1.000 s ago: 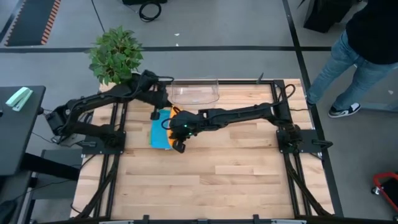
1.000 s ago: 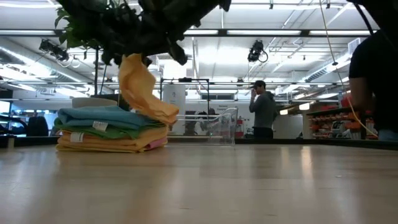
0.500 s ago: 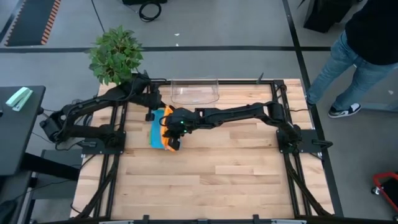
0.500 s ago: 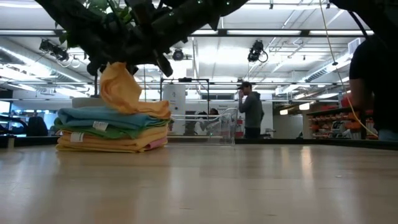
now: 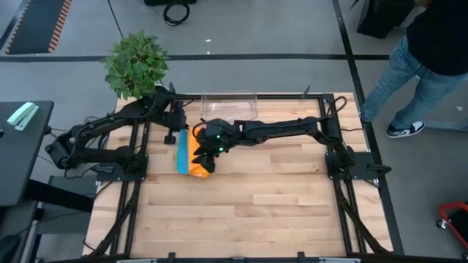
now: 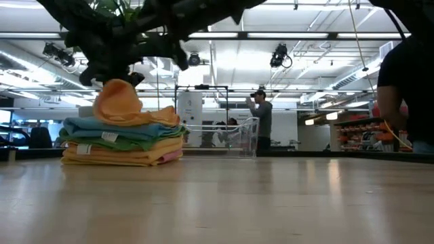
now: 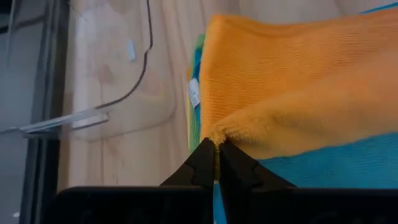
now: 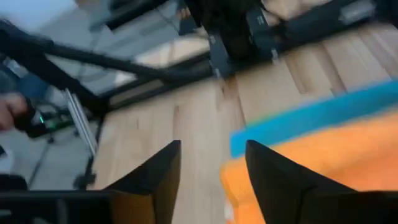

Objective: Fold microfiber towels
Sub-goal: Stack the folded orange microfiber cloth on top of the folded blue microfiber cloth

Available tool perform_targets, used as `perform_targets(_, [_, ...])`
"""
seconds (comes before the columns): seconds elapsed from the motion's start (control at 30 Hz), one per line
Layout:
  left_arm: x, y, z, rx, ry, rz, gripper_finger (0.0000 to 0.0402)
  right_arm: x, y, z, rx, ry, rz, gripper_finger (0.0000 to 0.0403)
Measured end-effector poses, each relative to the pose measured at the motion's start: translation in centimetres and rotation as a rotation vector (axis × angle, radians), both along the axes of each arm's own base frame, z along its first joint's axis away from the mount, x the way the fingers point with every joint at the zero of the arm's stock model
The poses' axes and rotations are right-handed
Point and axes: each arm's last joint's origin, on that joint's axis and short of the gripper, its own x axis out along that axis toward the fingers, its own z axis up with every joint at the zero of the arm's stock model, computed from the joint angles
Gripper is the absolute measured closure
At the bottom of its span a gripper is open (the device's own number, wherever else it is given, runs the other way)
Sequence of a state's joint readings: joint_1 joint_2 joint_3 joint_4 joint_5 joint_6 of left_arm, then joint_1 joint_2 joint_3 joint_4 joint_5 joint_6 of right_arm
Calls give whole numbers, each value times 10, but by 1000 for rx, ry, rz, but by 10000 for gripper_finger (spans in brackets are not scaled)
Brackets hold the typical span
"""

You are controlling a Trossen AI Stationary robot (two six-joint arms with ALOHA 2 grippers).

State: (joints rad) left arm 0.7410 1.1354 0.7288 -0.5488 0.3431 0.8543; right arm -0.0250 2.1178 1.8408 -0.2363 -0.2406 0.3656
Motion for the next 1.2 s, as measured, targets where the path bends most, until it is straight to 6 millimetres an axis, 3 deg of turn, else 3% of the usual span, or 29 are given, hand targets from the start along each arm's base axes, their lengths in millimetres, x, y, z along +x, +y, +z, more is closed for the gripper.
perform_targets(0.2, [-9, -4, 13, 71, -30, 37, 386, -11, -1, 5, -56, 71, -26, 198])
perform_targets(0.43, [-15, -11, 20, 148, -19, -18, 284, -14, -4, 1, -107, 130, -97, 202])
perform_targets(0.63, [-12, -10, 14, 107, 11, -5, 249, -16, -9, -4, -131, 185, -210, 203])
perform_targets(0.87, [-13, -10, 14, 95, 19, 31, 189, -20, -21, -25, -64, 262, -425, 206])
perform_targets(1.0, [-14, -11, 21, 130, 60, 58, 140, -22, -25, -32, -99, 277, -496, 252])
perform_targets(1.13, [-18, -18, 53, 131, 53, 75, 100, -23, -23, -33, -132, 280, -478, 364])
perform_targets(1.2, [-16, -25, 69, 62, -7, 116, 91, -22, -20, -33, -154, 281, -459, 390])
